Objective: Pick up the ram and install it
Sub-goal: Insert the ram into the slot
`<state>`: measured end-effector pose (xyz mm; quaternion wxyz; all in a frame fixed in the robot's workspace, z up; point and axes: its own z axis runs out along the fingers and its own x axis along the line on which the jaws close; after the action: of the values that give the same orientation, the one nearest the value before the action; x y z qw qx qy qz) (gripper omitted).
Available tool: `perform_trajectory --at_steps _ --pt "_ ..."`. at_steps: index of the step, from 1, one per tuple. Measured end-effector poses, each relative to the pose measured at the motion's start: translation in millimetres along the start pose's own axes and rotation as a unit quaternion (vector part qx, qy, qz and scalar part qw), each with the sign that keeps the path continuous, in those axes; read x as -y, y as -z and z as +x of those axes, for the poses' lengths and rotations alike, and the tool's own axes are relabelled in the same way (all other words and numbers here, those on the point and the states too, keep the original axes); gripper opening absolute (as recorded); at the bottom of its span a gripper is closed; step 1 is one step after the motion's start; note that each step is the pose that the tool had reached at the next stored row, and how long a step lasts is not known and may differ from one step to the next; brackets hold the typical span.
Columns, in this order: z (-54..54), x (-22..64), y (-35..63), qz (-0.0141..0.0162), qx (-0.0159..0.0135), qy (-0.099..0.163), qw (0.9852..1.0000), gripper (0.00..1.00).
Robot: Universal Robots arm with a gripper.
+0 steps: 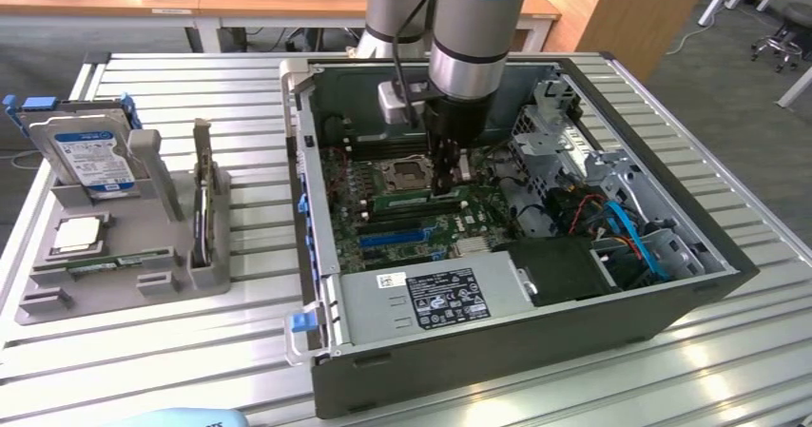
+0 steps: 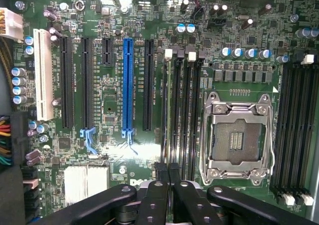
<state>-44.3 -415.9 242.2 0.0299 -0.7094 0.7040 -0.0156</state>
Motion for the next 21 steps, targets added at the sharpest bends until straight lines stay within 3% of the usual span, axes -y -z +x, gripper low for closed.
perform_trajectory --at_steps 21 --pt "0.0 -2.4 -2.3 0.0002 -0.0002 -0.005 1.0 0.12"
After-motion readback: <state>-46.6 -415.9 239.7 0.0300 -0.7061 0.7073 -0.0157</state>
